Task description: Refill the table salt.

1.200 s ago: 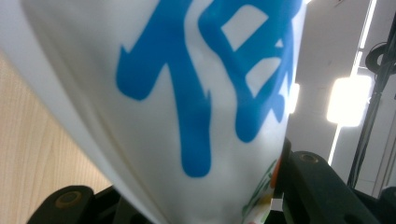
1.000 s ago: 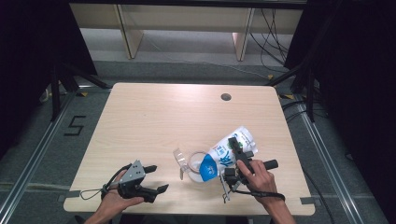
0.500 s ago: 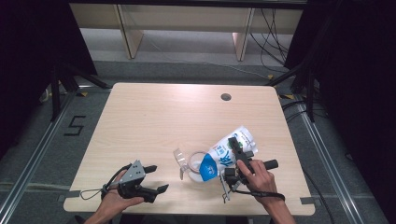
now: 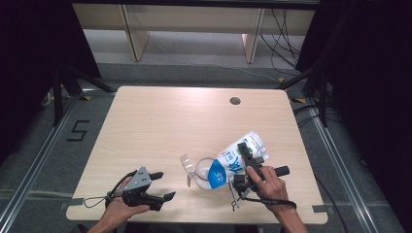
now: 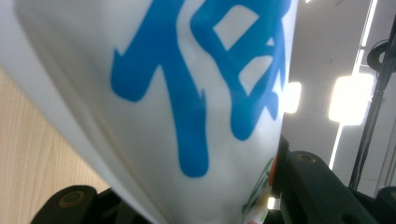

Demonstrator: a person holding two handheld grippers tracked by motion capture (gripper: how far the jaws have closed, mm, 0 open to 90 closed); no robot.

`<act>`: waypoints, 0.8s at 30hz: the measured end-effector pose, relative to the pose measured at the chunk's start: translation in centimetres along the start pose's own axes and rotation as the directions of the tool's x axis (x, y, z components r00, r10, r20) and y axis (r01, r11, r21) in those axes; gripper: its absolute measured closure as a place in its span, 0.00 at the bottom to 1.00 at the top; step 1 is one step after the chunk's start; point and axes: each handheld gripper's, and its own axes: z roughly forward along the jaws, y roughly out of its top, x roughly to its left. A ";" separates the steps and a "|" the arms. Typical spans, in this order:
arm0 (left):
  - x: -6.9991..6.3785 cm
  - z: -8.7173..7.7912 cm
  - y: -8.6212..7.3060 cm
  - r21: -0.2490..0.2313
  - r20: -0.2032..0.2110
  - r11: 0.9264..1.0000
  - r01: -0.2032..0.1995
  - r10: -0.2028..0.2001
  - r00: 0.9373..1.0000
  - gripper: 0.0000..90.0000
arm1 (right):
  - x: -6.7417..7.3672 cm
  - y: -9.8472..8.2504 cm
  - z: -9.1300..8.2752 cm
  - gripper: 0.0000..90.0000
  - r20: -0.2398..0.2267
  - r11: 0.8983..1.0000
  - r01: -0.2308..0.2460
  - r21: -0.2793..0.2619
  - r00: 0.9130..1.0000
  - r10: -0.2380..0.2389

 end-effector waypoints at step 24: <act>0.0 0.0 0.0 0.004 0.000 1.000 -0.005 0.005 1.000 0.20 | -0.1 0.0 -0.1 0.73 -0.004 1.000 -0.014 0.011 1.000 0.014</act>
